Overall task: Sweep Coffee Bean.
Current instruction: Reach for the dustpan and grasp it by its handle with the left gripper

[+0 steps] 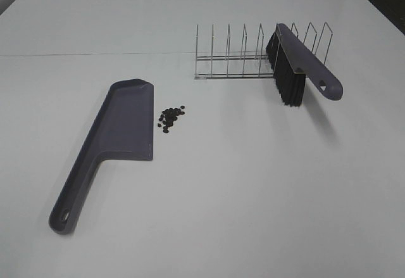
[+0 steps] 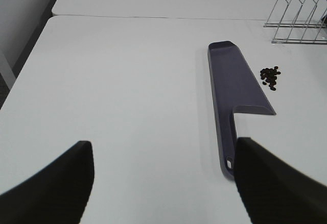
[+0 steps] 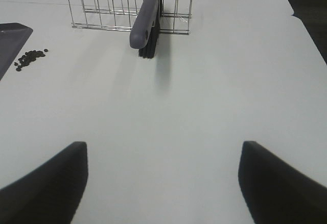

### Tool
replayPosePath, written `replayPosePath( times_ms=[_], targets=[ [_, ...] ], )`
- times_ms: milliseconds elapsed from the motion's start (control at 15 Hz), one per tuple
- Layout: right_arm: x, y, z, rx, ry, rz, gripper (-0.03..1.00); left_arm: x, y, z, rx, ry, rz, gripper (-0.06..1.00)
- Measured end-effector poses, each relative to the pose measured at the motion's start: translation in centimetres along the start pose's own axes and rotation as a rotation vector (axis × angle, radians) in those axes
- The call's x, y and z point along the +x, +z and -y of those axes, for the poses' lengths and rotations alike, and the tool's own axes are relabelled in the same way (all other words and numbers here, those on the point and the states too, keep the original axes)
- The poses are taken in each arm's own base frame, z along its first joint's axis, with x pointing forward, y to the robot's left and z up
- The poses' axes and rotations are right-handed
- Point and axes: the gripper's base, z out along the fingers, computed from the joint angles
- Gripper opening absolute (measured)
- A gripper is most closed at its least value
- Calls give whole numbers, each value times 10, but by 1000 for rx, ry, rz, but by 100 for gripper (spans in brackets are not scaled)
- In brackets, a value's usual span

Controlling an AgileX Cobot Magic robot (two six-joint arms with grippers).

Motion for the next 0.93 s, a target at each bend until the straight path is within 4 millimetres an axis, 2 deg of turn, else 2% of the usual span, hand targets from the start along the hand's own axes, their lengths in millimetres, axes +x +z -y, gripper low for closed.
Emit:
replayPosePath(
  times_ms=[933],
  targets=[
    [0, 0, 0, 0, 0, 0, 71, 0, 0, 0, 0, 0, 0, 71]
  ],
)
